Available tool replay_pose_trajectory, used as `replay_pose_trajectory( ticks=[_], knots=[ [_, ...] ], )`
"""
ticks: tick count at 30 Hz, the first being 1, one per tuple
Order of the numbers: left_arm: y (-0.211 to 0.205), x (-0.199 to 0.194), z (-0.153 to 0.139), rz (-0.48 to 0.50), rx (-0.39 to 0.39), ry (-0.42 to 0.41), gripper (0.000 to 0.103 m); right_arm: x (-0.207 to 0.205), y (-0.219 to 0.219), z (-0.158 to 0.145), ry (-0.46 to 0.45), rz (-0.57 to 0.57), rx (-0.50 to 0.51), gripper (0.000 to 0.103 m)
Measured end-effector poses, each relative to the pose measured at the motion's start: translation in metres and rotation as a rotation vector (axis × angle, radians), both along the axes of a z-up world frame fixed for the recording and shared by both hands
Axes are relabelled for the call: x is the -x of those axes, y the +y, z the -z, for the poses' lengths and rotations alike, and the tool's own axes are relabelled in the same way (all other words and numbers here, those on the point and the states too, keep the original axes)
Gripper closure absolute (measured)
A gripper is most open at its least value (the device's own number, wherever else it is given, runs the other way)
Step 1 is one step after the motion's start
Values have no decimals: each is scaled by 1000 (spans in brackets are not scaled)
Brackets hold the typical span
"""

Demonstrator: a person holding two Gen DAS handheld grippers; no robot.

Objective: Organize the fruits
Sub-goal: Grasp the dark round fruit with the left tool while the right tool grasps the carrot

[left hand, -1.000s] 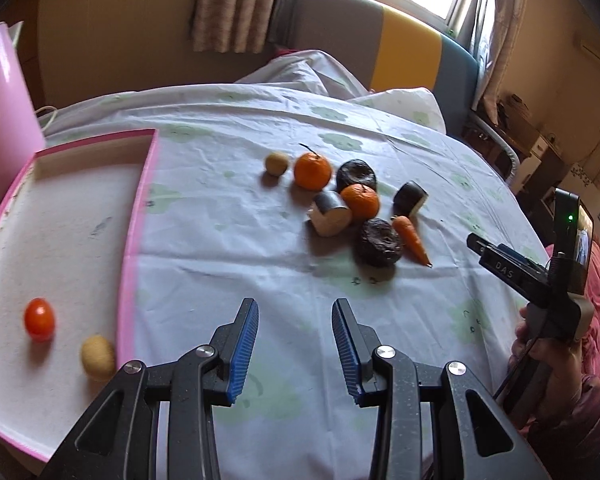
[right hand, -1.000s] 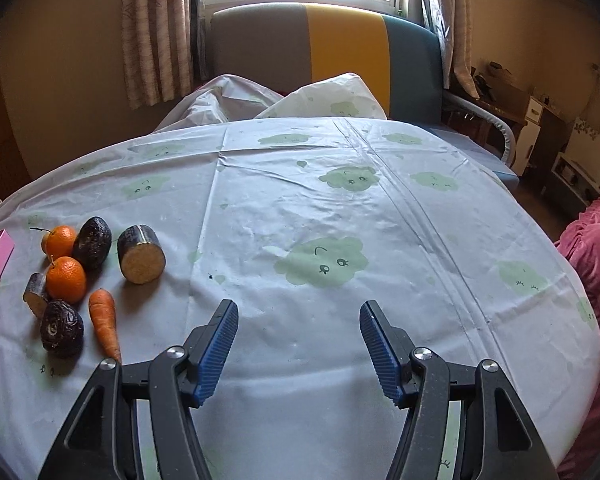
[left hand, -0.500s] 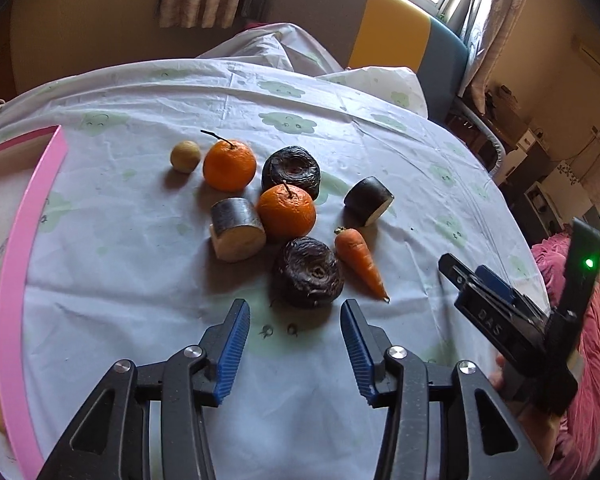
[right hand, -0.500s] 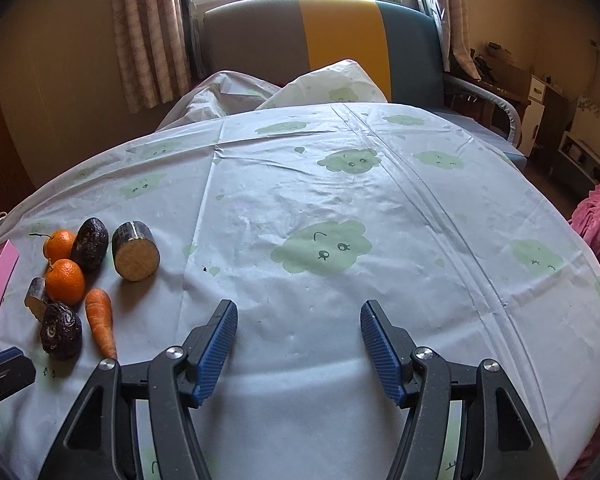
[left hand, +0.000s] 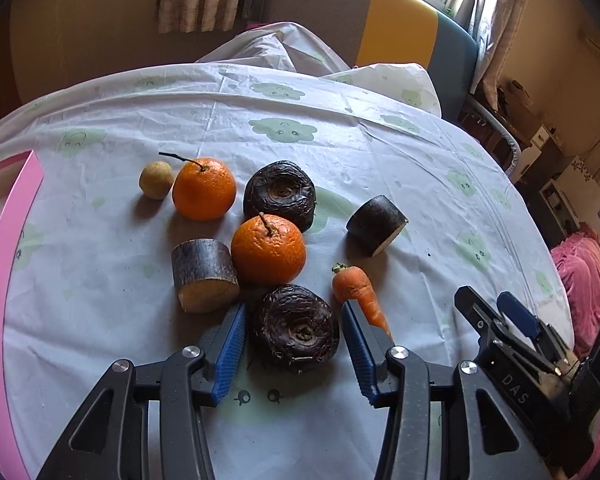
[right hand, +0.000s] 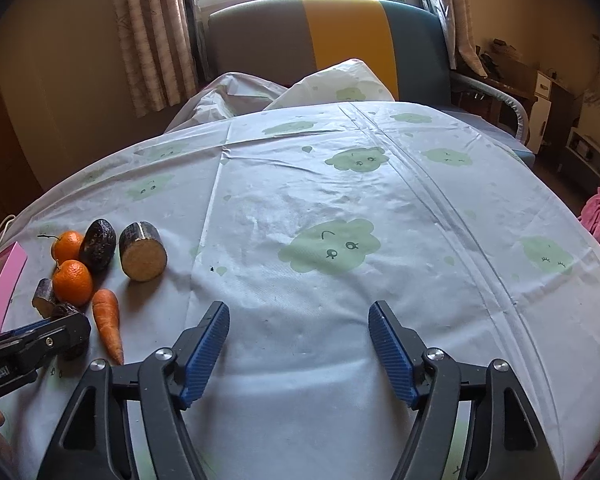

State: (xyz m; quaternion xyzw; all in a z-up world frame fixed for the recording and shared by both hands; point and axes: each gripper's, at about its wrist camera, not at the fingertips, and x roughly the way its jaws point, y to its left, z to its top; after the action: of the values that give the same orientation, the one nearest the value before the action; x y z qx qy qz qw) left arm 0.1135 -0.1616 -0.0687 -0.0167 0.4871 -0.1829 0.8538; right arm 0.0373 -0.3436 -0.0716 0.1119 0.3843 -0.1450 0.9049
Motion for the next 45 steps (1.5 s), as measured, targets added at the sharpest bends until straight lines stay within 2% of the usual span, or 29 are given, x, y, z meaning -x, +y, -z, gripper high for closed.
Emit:
replay_pose_trajectory(
  ticks=[6,13,16,22,23,25,26,27,30,34,39,45],
  knots=[
    [19,16,-4,15,16,-30,58,-2,1,0,10,-2,9,28],
    [64,53,-6,-28,-61,-142,58,-2,2,1,15,-2,15,28],
    [80,56,1,-55,-41,-151,58,-3,3,1,22,-2,23,28],
    [87,57,6,-54,-11,-170,59,-5,6,0,45,-9,49,28],
    [87,57,6,-53,-10,-175,59,-5,8,0,52,-15,55,29],
    [88,58,7,-57,5,-173,59,-5,11,-4,59,-30,56,42],
    [89,57,8,-59,14,-170,59,-5,15,-7,55,-51,33,54],
    [89,56,8,-61,19,-168,59,-5,19,-9,52,-81,6,61],
    [89,56,8,-61,21,-170,59,-12,43,-14,50,-205,-34,66],
    [91,56,9,-58,31,-170,59,-24,79,-12,58,-320,-27,67],
    [91,57,9,-59,34,-173,59,-41,96,-9,67,-357,-37,67],
    [91,58,10,-60,32,-180,59,-37,106,-14,64,-383,-34,67]
  ],
)
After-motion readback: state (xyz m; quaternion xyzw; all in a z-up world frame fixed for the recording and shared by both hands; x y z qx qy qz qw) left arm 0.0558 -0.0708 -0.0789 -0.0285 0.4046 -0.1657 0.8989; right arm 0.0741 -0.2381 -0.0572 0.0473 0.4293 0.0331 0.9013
